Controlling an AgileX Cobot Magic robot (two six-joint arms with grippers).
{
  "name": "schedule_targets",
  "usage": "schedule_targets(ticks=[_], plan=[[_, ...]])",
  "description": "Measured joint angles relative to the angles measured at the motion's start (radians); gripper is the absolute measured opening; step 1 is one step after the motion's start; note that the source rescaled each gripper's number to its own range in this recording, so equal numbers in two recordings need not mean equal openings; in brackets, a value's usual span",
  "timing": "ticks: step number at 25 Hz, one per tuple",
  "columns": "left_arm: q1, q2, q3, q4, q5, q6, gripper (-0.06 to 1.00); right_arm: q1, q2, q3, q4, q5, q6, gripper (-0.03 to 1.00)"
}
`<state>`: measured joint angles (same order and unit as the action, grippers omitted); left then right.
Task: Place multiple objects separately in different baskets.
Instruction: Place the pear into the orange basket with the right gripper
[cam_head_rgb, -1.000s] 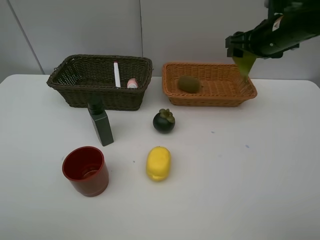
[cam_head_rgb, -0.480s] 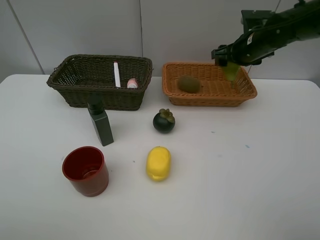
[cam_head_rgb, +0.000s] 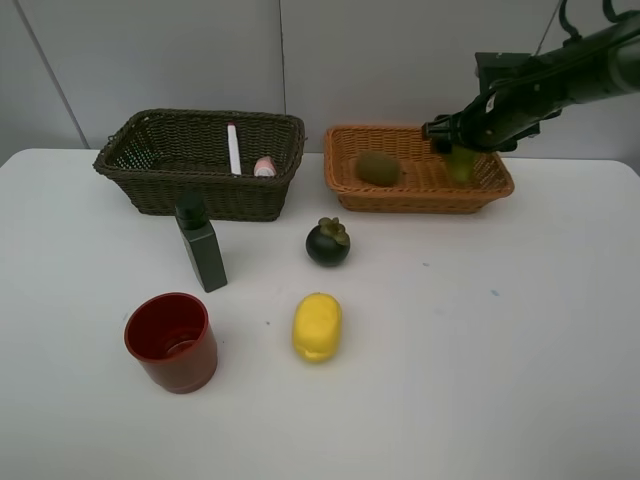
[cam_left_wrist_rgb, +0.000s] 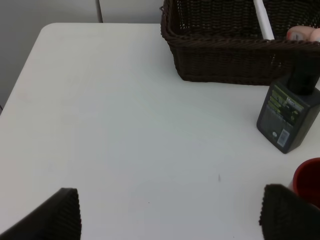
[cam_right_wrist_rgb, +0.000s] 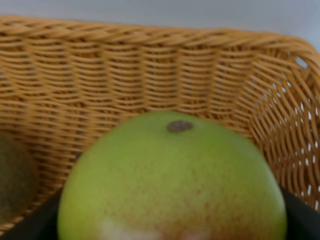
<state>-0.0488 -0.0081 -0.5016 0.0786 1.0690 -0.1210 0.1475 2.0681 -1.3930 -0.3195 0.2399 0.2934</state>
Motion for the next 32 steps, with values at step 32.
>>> schedule_targets(ticks=[32], plan=[[0.000,0.000,0.000,0.000,0.000,0.000,0.93,-0.005,0.006,-0.002,0.017,0.014,-0.027,1.00]])
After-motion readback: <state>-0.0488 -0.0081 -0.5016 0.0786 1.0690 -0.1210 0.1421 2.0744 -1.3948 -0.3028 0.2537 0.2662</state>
